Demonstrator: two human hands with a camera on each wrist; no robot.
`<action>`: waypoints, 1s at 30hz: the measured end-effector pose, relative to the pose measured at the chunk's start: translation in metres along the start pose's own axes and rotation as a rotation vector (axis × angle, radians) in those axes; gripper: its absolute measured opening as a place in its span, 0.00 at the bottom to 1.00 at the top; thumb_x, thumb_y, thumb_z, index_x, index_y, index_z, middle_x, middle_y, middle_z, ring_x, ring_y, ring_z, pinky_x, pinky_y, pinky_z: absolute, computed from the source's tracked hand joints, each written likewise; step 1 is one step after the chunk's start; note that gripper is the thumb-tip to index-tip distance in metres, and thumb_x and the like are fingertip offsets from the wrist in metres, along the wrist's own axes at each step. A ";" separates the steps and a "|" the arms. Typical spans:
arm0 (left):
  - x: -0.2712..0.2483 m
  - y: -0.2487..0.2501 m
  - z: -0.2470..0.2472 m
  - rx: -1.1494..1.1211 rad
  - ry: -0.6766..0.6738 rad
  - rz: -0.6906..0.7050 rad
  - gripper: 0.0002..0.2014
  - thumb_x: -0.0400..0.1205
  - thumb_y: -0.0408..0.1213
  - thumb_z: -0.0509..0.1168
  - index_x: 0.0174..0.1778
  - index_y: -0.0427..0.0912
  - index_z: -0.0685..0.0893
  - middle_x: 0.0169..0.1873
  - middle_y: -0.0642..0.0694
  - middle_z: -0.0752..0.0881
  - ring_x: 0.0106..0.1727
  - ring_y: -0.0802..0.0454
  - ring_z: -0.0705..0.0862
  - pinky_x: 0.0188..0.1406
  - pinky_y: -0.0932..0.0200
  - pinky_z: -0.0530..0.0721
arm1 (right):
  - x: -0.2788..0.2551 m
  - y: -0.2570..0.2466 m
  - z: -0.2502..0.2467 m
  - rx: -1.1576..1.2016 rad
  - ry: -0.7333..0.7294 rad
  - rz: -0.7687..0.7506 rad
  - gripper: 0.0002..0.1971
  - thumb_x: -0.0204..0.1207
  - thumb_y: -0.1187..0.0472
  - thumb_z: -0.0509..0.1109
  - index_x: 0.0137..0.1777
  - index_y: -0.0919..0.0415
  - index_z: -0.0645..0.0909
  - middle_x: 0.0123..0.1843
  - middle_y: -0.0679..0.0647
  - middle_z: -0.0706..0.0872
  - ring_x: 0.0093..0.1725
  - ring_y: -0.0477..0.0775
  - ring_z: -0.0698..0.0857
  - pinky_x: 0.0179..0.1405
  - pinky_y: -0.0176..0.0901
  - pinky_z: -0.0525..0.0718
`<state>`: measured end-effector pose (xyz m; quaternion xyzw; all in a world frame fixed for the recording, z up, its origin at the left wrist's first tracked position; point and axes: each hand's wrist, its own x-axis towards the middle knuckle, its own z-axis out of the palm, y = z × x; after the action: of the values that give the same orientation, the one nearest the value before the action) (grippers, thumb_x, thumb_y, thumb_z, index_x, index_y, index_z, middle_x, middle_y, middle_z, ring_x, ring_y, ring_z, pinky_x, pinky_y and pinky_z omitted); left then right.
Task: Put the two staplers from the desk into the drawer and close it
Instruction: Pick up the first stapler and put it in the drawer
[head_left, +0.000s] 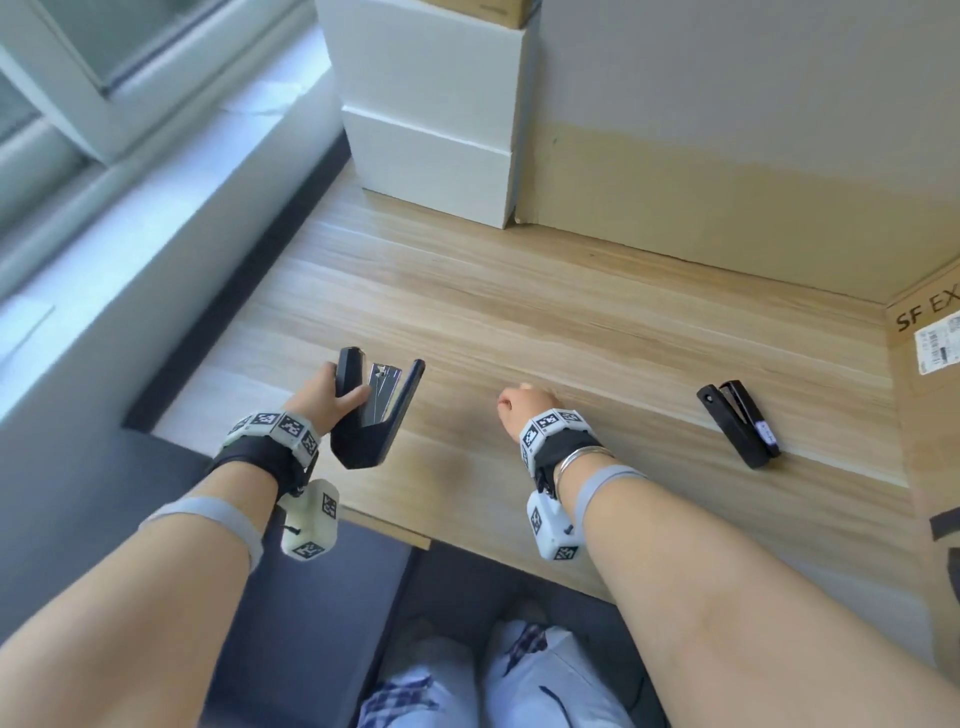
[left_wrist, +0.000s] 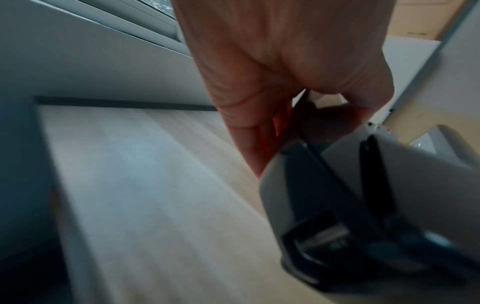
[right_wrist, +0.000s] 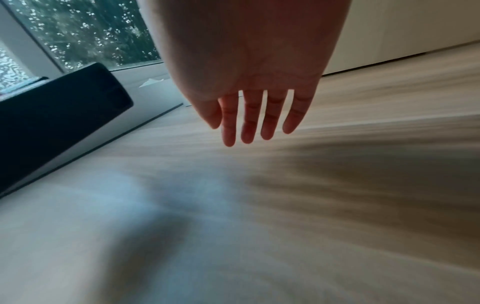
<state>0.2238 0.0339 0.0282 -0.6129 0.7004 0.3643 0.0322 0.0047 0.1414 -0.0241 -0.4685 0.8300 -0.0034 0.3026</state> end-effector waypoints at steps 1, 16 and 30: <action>-0.007 -0.017 -0.007 -0.007 0.023 -0.014 0.24 0.81 0.43 0.62 0.66 0.29 0.70 0.61 0.30 0.82 0.60 0.36 0.82 0.53 0.50 0.77 | -0.001 -0.009 0.008 -0.011 0.015 -0.014 0.16 0.82 0.59 0.56 0.62 0.54 0.83 0.69 0.58 0.80 0.71 0.64 0.74 0.71 0.51 0.73; -0.084 -0.251 -0.007 0.006 0.176 -0.386 0.24 0.75 0.46 0.68 0.61 0.38 0.70 0.55 0.33 0.86 0.56 0.33 0.84 0.49 0.49 0.78 | -0.012 -0.111 0.103 -0.090 0.190 -0.038 0.28 0.83 0.55 0.57 0.83 0.43 0.56 0.87 0.46 0.53 0.86 0.58 0.50 0.82 0.60 0.51; -0.014 -0.290 0.093 0.065 0.109 -0.515 0.22 0.71 0.41 0.71 0.54 0.38 0.70 0.53 0.34 0.86 0.54 0.34 0.86 0.47 0.46 0.83 | -0.004 -0.113 0.151 -0.151 0.395 0.044 0.29 0.83 0.47 0.49 0.84 0.40 0.48 0.88 0.44 0.49 0.87 0.57 0.47 0.82 0.65 0.44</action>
<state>0.4457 0.1021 -0.1697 -0.7882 0.5336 0.2878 0.1056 0.1705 0.1227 -0.1131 -0.4617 0.8812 -0.0265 0.0980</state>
